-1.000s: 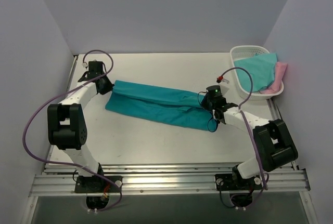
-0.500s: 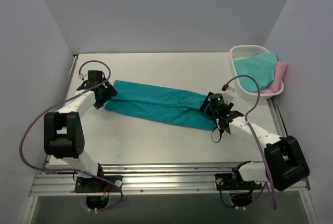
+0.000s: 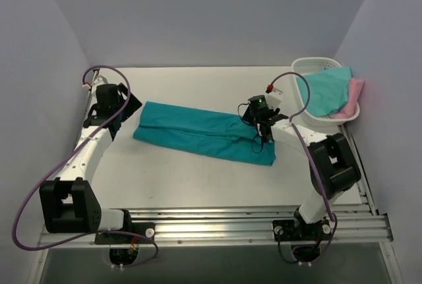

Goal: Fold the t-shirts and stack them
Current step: Fold the tshirt

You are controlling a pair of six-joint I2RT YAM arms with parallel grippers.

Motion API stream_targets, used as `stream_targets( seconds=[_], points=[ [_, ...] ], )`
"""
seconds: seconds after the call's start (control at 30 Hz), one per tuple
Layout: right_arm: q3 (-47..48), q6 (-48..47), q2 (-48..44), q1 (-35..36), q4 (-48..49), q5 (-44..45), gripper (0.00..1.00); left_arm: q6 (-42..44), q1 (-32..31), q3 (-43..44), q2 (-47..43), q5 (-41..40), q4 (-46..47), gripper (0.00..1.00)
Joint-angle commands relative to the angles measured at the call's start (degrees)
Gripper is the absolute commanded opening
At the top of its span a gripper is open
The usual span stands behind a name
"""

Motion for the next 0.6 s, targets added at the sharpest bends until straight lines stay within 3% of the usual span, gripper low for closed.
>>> stream_targets(
  seconds=[0.0,0.57],
  points=[
    [3.16,0.64,3.27,0.34,-1.06,1.35,0.56,1.90,-0.26,-1.05,-2.54,0.07,2.05,0.88],
    [0.27,2.49,1.61,-0.02,-4.76,7.50,0.58,2.52,-0.26,-3.51,-3.59,1.13,3.90,0.88]
  ],
)
